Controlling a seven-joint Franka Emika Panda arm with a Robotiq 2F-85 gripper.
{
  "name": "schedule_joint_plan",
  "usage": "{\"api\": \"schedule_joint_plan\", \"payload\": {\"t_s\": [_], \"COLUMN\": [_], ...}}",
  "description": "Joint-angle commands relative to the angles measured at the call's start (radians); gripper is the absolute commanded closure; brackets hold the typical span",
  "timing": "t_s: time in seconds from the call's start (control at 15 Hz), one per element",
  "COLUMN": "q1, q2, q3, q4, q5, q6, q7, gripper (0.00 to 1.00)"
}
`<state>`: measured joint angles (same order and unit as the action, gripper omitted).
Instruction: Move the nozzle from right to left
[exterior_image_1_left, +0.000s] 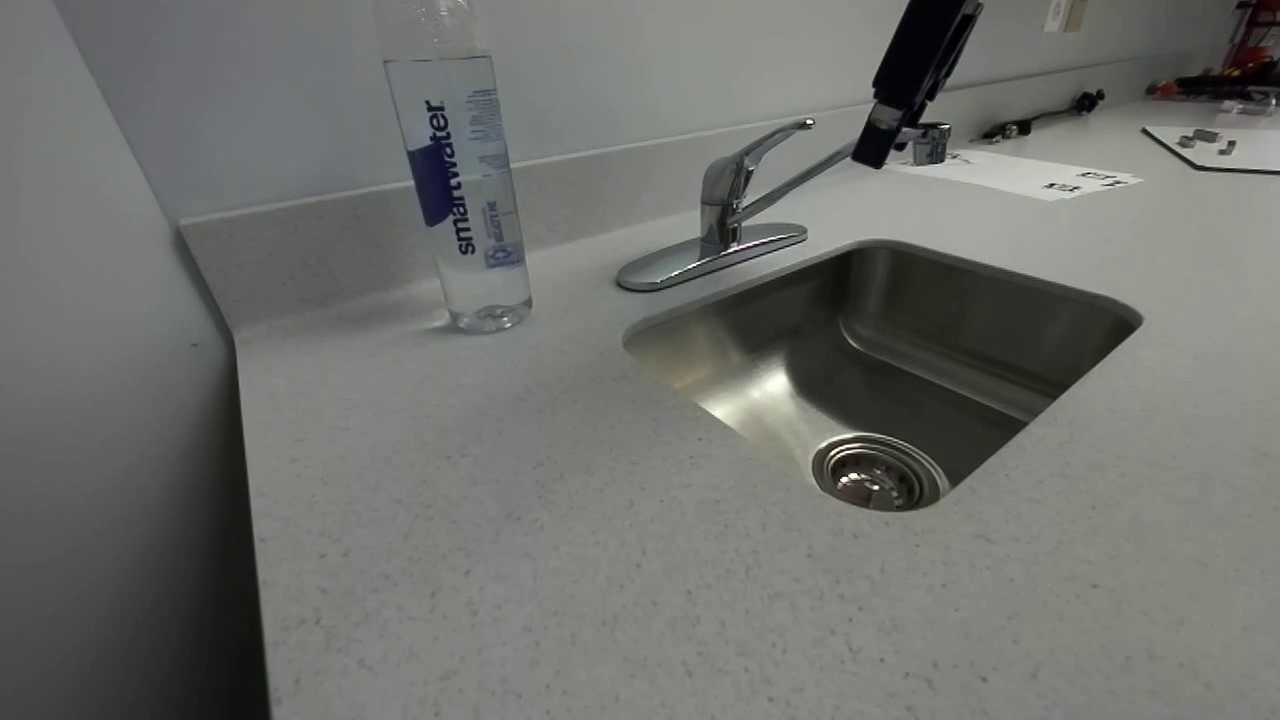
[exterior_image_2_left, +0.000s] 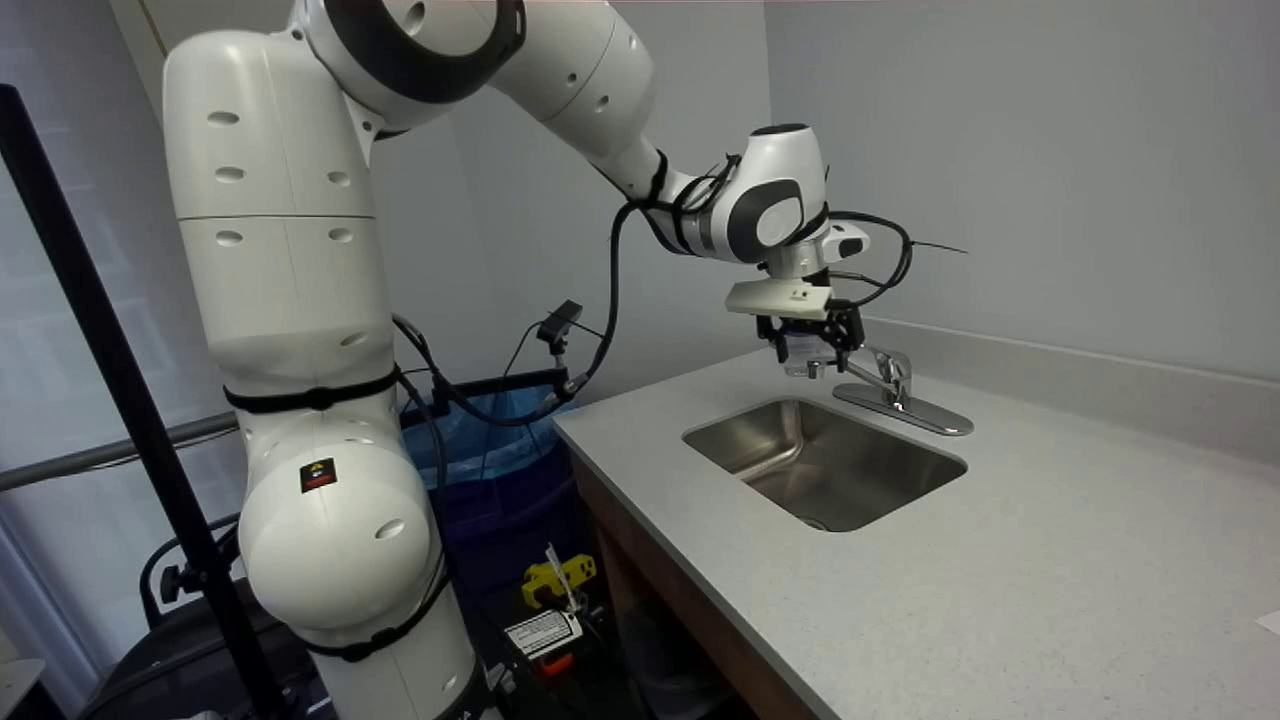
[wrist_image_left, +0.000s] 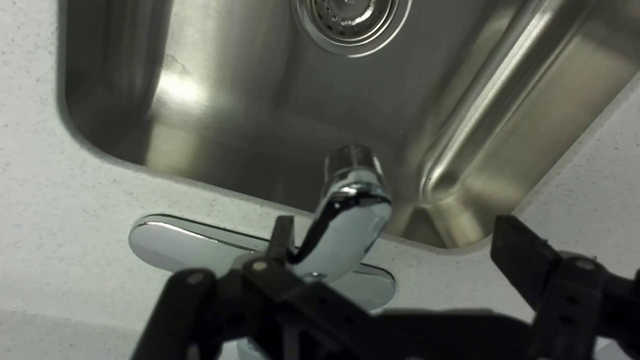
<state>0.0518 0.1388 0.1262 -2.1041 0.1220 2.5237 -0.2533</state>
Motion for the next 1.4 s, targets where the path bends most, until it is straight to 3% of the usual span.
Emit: {"api": "schedule_joint_plan", "payload": {"t_s": [0.0, 0.67, 1.33], "q1": [0.018, 0.013, 0.017], "q2": [-0.005, -0.083, -0.475], "q3": [0.013, -0.004, -0.039], "q4": [-0.002, -0.056, -0.291], "q5": [0.029, 0.002, -0.01], "q6": [0.038, 0.035, 0.004], "q7": [0.019, 0.085, 0.143], "gripper": [0.0, 0.0, 0.0]}}
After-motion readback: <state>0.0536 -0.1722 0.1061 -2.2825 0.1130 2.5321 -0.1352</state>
